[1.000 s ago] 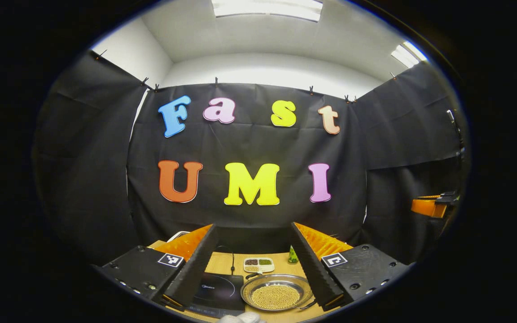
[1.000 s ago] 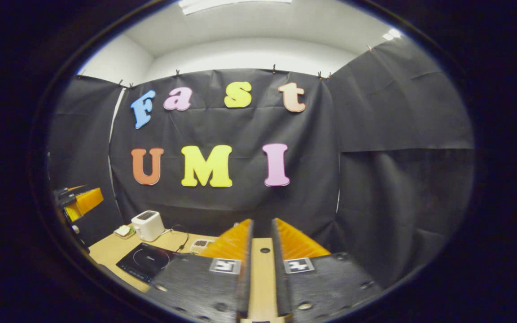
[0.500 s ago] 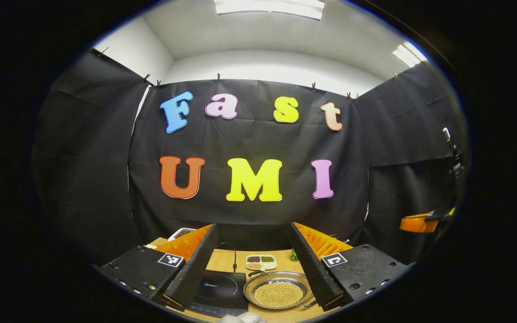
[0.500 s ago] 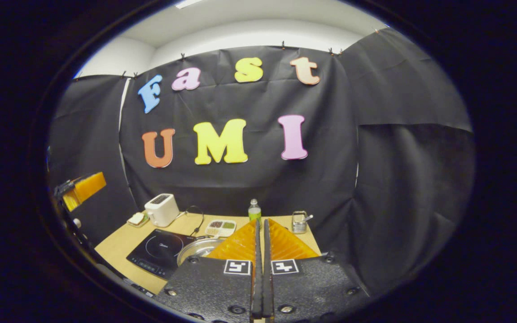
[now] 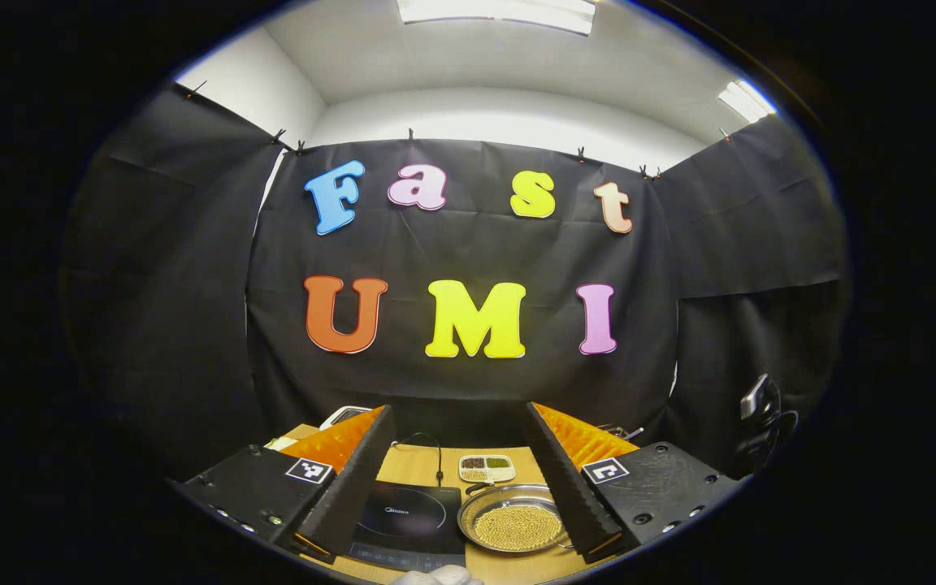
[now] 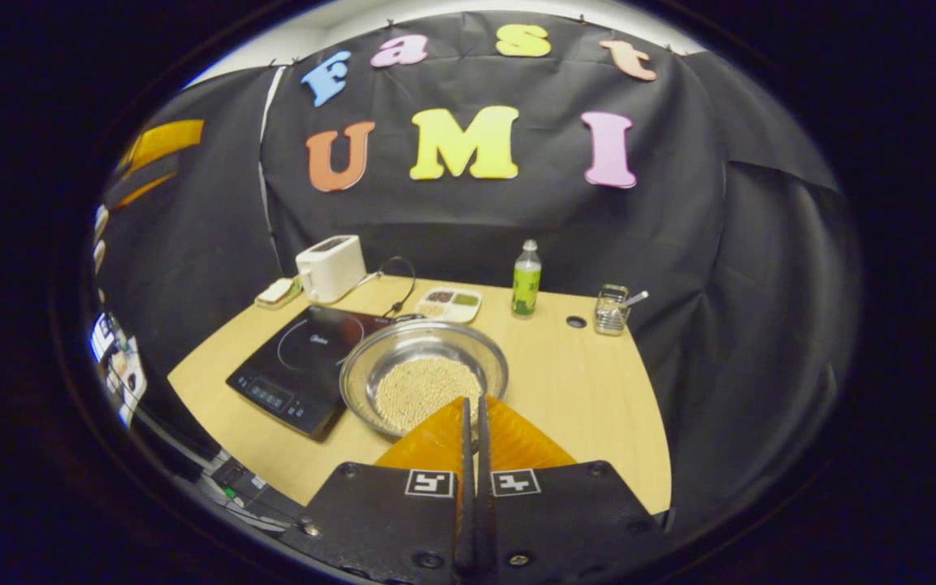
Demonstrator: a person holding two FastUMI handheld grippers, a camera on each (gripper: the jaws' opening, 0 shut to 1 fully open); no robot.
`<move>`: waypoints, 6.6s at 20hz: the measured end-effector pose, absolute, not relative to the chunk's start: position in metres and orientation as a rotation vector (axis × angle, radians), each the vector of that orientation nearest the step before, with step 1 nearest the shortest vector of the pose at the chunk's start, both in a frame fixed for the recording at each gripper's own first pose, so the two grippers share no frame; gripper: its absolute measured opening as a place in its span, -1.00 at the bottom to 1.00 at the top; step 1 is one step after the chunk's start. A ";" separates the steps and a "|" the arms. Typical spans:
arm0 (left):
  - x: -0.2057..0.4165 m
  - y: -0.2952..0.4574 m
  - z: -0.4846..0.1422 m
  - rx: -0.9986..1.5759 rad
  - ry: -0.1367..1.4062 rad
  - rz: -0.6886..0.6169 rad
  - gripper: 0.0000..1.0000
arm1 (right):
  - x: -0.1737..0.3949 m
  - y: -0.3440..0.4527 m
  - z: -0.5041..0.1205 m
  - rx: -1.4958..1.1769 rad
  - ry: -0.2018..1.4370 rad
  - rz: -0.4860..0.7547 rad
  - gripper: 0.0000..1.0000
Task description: First push the handle of the pot to place it horizontally, then grasp the pot with both hands and set it on the induction cooktop.
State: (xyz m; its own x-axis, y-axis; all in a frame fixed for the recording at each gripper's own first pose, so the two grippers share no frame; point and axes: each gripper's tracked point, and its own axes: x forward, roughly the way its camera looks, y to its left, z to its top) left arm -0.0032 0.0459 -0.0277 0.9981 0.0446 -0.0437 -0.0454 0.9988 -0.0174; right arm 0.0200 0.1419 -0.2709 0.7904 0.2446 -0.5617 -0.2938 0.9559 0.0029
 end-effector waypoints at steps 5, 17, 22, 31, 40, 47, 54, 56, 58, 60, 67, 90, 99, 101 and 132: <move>-0.022 0.055 -0.027 -0.026 0.037 0.082 0.91 | 0.013 0.178 -0.343 -0.120 0.735 0.394 -0.92; -0.053 0.079 -0.036 -0.003 0.090 0.215 0.91 | 0.025 0.225 -0.417 -0.107 0.910 0.480 -0.93; -0.055 0.082 -0.039 0.012 0.105 0.242 0.91 | 0.038 0.215 -0.424 -0.088 0.940 0.473 -0.98; -0.040 0.063 -0.040 -0.008 0.106 0.218 0.92 | 0.049 0.179 -0.425 -0.093 0.940 0.436 -0.98; -0.029 0.047 -0.041 -0.013 0.113 0.222 0.92 | 0.072 0.141 -0.423 -0.075 0.939 0.409 -0.94; -0.021 0.034 -0.043 -0.017 0.123 0.261 0.92 | 0.093 0.114 -0.423 -0.078 0.951 0.420 -0.93; -0.012 0.018 -0.048 -0.015 0.139 0.316 0.91 | 0.127 0.088 -0.422 -0.119 0.959 0.448 -0.98; -0.010 0.017 -0.049 -0.012 0.140 0.338 0.92 | 0.136 0.081 -0.422 -0.126 0.962 0.458 -0.98; -0.008 0.016 -0.052 -0.011 0.144 0.360 0.92 | 0.145 0.076 -0.423 -0.139 0.964 0.466 -0.93; -0.006 0.015 -0.054 -0.011 0.146 0.377 0.91 | 0.155 0.070 -0.422 -0.154 0.961 0.477 -0.93; 0.001 0.009 -0.062 -0.002 0.158 0.401 0.92 | 0.168 0.060 -0.420 -0.184 0.952 0.484 -0.93; 0.015 0.046 -0.163 -0.021 0.310 0.024 0.92 | 0.054 0.064 -0.331 -0.046 0.728 0.158 0.55; 0.038 0.027 -0.286 -0.045 0.532 -0.017 0.92 | 0.081 0.065 -0.362 0.013 0.786 0.159 0.83; 0.050 0.024 -0.317 -0.049 0.597 -0.002 0.92 | 0.102 0.066 -0.373 0.020 0.813 0.174 0.83; 0.130 0.021 -0.439 0.024 0.957 0.102 0.22 | 0.207 0.072 -0.438 0.083 1.033 0.162 0.12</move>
